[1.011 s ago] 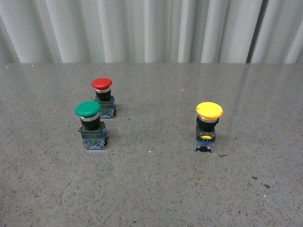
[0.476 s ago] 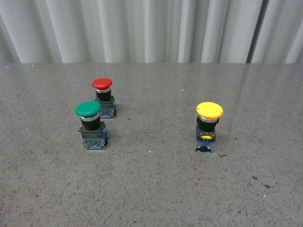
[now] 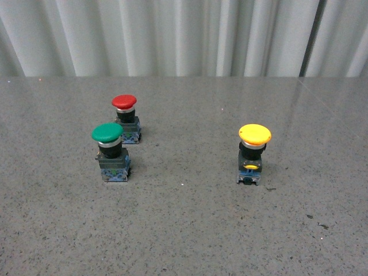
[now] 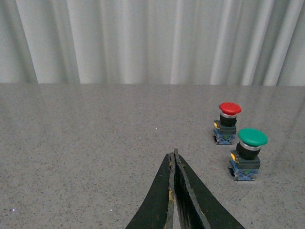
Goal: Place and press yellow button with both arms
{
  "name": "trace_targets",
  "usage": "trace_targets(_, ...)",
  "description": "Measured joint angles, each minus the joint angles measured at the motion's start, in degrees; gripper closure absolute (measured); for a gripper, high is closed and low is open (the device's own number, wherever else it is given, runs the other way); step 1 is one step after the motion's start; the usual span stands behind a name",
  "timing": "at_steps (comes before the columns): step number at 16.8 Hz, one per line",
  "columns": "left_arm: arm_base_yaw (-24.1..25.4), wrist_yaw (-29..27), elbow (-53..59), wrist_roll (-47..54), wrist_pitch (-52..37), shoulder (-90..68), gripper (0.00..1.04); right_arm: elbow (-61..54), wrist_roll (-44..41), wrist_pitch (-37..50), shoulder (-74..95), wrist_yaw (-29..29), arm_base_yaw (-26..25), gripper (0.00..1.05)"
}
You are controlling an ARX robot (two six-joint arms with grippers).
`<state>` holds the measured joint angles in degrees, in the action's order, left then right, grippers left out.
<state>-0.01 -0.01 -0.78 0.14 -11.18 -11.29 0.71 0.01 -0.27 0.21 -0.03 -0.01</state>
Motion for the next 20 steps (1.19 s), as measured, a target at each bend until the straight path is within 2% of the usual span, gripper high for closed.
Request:
trace_targets(3,0.0,0.0,-0.1,0.0,3.6,3.0,1.03,0.0,0.0,0.0,0.0,0.0,0.0,0.07)
trace_targets(4,0.0,0.1,0.0,0.0,11.5,8.3,1.03,0.0,0.0,0.0,0.0,0.0,0.0,0.07)
trace_targets(12,0.0,0.0,0.0,0.0,11.4,10.9,1.03,0.0,0.0,0.0,0.0,0.0,0.0,0.07)
trace_targets(16,0.0,0.0,0.0,-0.1,11.4,10.9,0.67,0.0,0.0,0.0,0.0,0.0,0.0,0.07)
trace_targets(17,0.0,0.0,0.0,-0.1,11.4,10.9,0.44,0.0,0.0,0.0,0.0,0.0,0.0,0.07)
trace_targets(19,0.0,0.0,0.0,-0.1,11.4,10.9,0.22,0.0,0.0,0.0,0.0,0.0,0.0,0.07)
trace_targets(20,0.0,0.0,0.0,-0.1,11.4,10.9,0.12,0.4,1.4,-2.1,0.3,-1.9,-0.6,0.07)
